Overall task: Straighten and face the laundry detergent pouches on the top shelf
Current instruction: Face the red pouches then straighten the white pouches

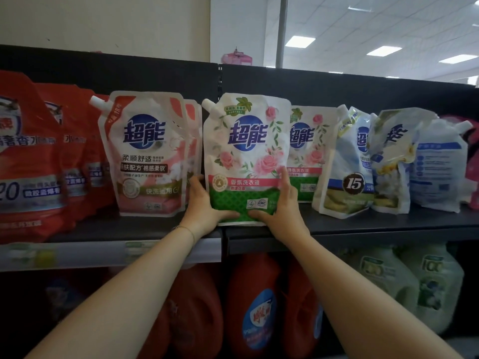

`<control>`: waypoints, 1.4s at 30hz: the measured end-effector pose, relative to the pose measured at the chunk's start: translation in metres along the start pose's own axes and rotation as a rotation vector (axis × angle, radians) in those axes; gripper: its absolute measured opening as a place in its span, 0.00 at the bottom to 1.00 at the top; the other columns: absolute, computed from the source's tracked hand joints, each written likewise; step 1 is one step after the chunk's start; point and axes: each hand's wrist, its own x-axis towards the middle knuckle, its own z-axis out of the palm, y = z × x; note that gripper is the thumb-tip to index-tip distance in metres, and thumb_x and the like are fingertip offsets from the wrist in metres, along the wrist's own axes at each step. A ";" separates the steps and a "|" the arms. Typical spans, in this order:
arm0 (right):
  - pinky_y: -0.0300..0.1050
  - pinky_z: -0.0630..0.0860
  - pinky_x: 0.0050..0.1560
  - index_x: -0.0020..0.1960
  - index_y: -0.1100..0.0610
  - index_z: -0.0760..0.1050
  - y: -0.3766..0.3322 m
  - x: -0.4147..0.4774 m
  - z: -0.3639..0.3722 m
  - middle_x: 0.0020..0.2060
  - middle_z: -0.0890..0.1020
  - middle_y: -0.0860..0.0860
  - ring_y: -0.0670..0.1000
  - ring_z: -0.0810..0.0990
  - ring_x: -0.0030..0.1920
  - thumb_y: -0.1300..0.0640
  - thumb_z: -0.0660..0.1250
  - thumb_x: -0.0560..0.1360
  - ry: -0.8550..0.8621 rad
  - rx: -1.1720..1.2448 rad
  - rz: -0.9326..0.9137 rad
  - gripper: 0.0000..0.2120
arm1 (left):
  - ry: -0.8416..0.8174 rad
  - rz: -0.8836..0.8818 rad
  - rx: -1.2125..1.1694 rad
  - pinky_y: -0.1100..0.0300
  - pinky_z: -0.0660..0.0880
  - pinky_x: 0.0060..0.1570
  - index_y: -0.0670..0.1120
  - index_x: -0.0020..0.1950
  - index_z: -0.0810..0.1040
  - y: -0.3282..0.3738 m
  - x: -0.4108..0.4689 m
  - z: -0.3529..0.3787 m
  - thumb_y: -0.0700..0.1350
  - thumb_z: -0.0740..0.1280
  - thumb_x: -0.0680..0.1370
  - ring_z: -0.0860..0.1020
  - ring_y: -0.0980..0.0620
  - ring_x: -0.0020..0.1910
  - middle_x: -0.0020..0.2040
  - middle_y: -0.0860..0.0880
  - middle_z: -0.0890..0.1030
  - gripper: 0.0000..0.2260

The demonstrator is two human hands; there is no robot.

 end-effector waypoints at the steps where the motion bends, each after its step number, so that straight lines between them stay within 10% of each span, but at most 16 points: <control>1: 0.61 0.64 0.69 0.70 0.30 0.32 -0.001 -0.003 -0.001 0.75 0.49 0.49 0.55 0.56 0.74 0.46 0.75 0.68 0.015 -0.100 -0.035 0.55 | 0.056 0.043 0.047 0.62 0.61 0.65 0.48 0.67 0.54 0.001 -0.003 0.000 0.45 0.83 0.59 0.62 0.56 0.64 0.63 0.52 0.61 0.48; 5: 0.62 0.61 0.70 0.70 0.27 0.36 -0.001 -0.006 -0.002 0.75 0.41 0.46 0.55 0.48 0.76 0.45 0.72 0.70 -0.018 -0.148 -0.075 0.49 | 0.163 0.227 0.227 0.62 0.65 0.61 0.43 0.65 0.59 0.005 -0.014 0.000 0.46 0.83 0.58 0.61 0.59 0.58 0.60 0.49 0.61 0.44; 12: 0.64 0.70 0.62 0.65 0.22 0.33 -0.003 0.000 0.000 0.65 0.66 0.54 0.58 0.67 0.66 0.44 0.71 0.71 -0.030 -0.135 -0.040 0.49 | 0.205 0.327 0.769 0.51 0.68 0.51 0.51 0.55 0.69 0.007 -0.019 0.002 0.62 0.75 0.64 0.68 0.47 0.53 0.52 0.49 0.70 0.27; 23: 0.56 0.73 0.63 0.68 0.26 0.33 0.001 0.004 -0.005 0.64 0.67 0.54 0.54 0.74 0.61 0.51 0.74 0.70 -0.142 0.083 -0.063 0.53 | 0.068 0.238 0.560 0.55 0.74 0.44 0.51 0.53 0.65 0.012 -0.021 0.001 0.56 0.77 0.65 0.70 0.51 0.46 0.52 0.51 0.65 0.26; 27: 0.47 0.72 0.63 0.72 0.34 0.30 0.010 0.003 -0.020 0.68 0.68 0.46 0.47 0.73 0.64 0.55 0.77 0.67 -0.267 0.319 -0.029 0.59 | 0.229 0.451 0.741 0.56 0.72 0.36 0.48 0.46 0.70 0.016 -0.033 0.010 0.56 0.70 0.69 0.71 0.50 0.39 0.44 0.50 0.68 0.16; 29: 0.47 0.76 0.59 0.76 0.42 0.46 0.013 0.010 -0.035 0.61 0.74 0.47 0.50 0.77 0.60 0.60 0.71 0.71 -0.333 0.385 0.032 0.45 | 0.237 0.591 0.785 0.55 0.71 0.36 0.46 0.43 0.71 0.025 -0.037 0.022 0.50 0.66 0.70 0.71 0.49 0.39 0.41 0.50 0.70 0.09; 33: 0.47 0.72 0.60 0.64 0.56 0.72 0.024 0.034 -0.061 0.60 0.75 0.52 0.52 0.74 0.60 0.59 0.62 0.77 -0.272 -0.166 0.011 0.16 | 0.053 0.766 0.757 0.58 0.71 0.35 0.44 0.43 0.73 0.056 -0.033 0.059 0.42 0.65 0.70 0.72 0.49 0.38 0.40 0.49 0.72 0.04; 37: 0.53 0.59 0.70 0.65 0.54 0.71 0.047 0.054 -0.072 0.62 0.72 0.52 0.55 0.67 0.66 0.52 0.62 0.77 -0.275 -0.885 -0.358 0.17 | -0.090 0.685 0.763 0.55 0.73 0.34 0.43 0.49 0.74 0.082 -0.018 0.104 0.41 0.65 0.74 0.74 0.47 0.42 0.48 0.46 0.73 0.05; 42: 0.54 0.38 0.73 0.72 0.52 0.65 0.091 0.069 -0.089 0.69 0.69 0.50 0.52 0.59 0.73 0.48 0.60 0.76 -0.249 -1.134 -0.386 0.25 | -0.208 0.457 0.625 0.56 0.66 0.40 0.42 0.56 0.70 0.100 0.000 0.156 0.39 0.60 0.78 0.72 0.46 0.45 0.55 0.45 0.69 0.07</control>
